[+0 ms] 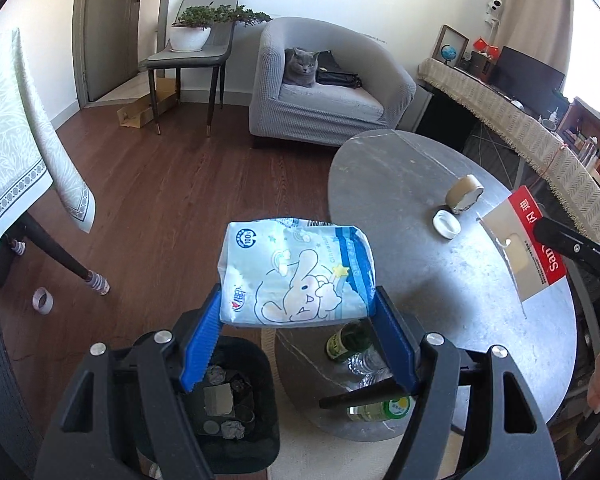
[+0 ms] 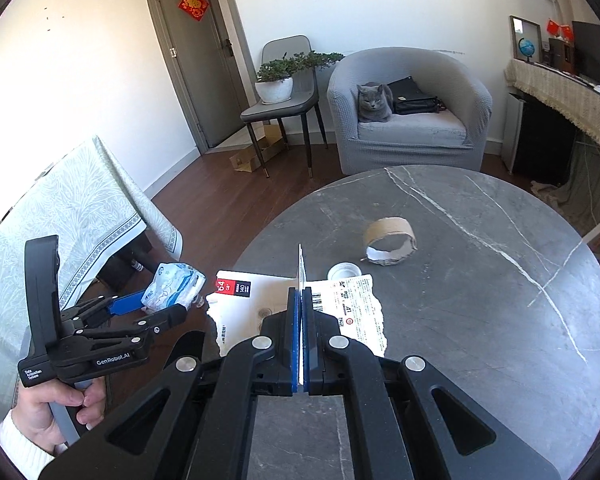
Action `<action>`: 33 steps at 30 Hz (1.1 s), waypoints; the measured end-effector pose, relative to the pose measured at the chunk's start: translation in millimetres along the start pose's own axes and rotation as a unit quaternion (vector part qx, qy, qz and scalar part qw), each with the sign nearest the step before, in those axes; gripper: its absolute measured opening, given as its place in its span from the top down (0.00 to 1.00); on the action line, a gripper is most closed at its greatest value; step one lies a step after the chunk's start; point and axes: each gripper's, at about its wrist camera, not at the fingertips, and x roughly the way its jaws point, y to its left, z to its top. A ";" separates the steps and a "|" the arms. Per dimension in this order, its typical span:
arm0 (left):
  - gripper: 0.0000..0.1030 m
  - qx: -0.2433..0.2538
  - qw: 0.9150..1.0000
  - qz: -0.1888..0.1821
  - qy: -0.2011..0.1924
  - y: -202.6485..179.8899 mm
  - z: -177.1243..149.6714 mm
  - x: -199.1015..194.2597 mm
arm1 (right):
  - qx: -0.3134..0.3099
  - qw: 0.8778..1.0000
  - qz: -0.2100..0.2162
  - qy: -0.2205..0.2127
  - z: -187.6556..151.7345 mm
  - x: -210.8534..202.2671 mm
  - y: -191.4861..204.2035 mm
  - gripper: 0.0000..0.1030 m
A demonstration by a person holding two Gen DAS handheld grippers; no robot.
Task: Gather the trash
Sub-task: 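Carry the tissue pack over the bin and open the left gripper, then carry the SanDisk box over the bin and open the right gripper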
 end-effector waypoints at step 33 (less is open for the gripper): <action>0.28 -0.024 0.988 0.061 0.142 130.9 -59.3 4.8 | -0.105 0.991 0.071 0.045 4.1 81.4 159.9 0.99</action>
